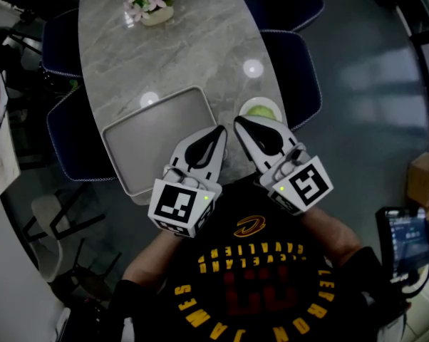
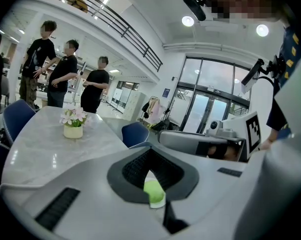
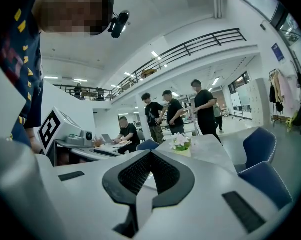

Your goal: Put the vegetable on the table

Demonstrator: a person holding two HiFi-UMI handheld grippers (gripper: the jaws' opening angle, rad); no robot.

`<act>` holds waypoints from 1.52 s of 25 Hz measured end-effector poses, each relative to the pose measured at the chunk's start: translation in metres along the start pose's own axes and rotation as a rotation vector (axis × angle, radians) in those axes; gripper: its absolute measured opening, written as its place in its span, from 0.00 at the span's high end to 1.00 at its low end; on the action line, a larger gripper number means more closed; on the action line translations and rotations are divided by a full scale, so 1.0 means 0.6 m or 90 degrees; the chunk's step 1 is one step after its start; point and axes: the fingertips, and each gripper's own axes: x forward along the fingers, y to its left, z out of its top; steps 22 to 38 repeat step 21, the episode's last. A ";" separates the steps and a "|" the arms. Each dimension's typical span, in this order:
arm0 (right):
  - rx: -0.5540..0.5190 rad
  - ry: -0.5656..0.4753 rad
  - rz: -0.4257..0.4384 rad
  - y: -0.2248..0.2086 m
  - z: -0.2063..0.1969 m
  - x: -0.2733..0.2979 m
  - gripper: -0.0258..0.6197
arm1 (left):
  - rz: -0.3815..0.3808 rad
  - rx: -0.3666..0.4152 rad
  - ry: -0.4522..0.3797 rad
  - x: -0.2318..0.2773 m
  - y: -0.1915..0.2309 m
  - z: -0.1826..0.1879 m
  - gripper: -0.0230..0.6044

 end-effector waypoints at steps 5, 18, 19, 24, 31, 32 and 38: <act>0.013 0.006 -0.008 -0.001 -0.003 0.001 0.95 | 0.003 -0.001 0.005 -0.002 0.000 -0.004 0.96; 0.015 -0.001 0.003 0.003 -0.005 -0.002 0.95 | 0.006 -0.010 0.005 0.001 -0.001 -0.008 0.96; 0.014 -0.001 0.004 0.003 -0.005 -0.003 0.95 | 0.006 -0.010 0.005 0.002 -0.001 -0.008 0.96; 0.009 0.000 0.005 0.003 -0.008 -0.006 0.95 | 0.007 -0.009 0.003 0.003 -0.003 -0.009 0.96; 0.009 0.000 0.005 0.003 -0.008 -0.006 0.95 | 0.007 -0.009 0.003 0.003 -0.003 -0.009 0.96; 0.009 0.000 0.005 0.003 -0.008 -0.006 0.95 | 0.007 -0.009 0.003 0.003 -0.003 -0.009 0.96; 0.009 0.000 0.005 0.003 -0.008 -0.006 0.95 | 0.007 -0.009 0.003 0.003 -0.003 -0.009 0.96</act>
